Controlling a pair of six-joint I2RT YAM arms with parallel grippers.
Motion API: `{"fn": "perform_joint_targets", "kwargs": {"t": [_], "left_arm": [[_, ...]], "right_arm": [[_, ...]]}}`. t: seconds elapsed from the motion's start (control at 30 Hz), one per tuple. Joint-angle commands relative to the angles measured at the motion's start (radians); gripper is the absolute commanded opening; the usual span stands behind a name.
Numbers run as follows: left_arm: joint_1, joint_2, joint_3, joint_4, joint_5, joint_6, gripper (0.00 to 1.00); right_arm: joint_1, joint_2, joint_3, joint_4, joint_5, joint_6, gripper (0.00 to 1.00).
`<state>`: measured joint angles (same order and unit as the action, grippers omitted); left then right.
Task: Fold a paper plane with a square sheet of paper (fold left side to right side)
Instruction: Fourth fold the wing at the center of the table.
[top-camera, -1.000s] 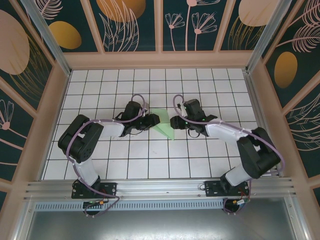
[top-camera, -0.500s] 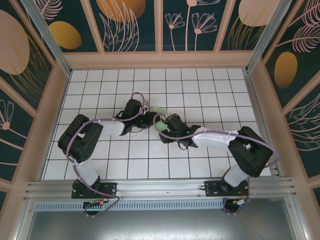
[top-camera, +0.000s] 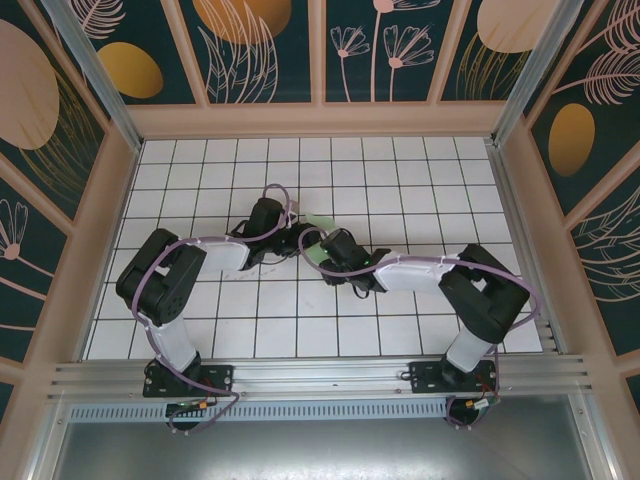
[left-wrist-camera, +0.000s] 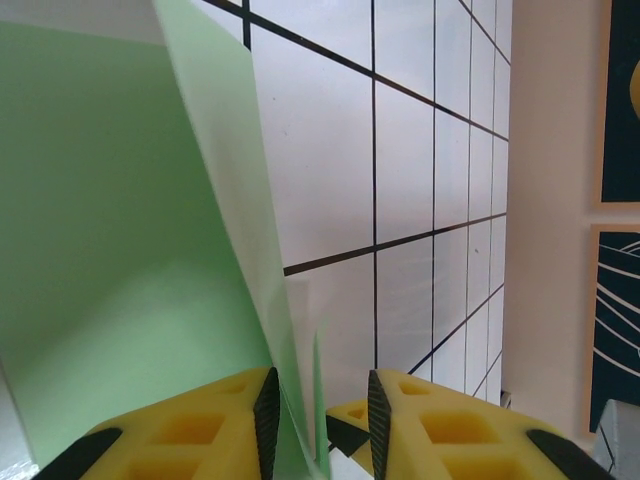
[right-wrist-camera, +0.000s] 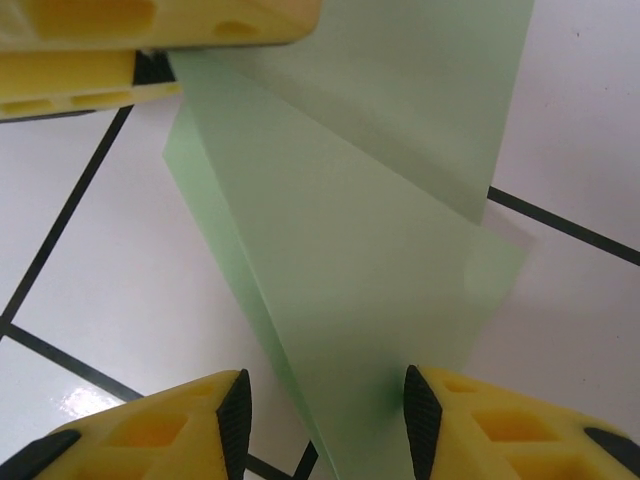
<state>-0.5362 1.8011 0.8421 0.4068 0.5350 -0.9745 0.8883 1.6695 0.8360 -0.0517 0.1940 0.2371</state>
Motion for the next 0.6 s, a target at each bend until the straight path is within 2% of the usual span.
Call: {"fn": "perform_joint_targets", "kwargs": {"t": [0.0,0.17,0.37,0.57], "left_arm": [[-0.005,-0.017,0.022,-0.015,0.005,0.0,0.33],[-0.004,-0.027,0.019,-0.029,-0.011,0.012,0.36],[-0.001,-0.07,0.012,-0.075,-0.042,0.041,0.43],[0.027,-0.158,-0.026,-0.122,-0.065,0.067,0.55]], "right_arm": [[0.008,0.018,0.03,0.001,0.032,0.001,0.45],[0.007,0.025,0.036,-0.002,0.025,0.001,0.36],[0.007,0.034,0.033,-0.004,0.006,0.004,0.21],[-0.004,0.029,0.029,0.014,-0.054,0.014,0.09]]}}
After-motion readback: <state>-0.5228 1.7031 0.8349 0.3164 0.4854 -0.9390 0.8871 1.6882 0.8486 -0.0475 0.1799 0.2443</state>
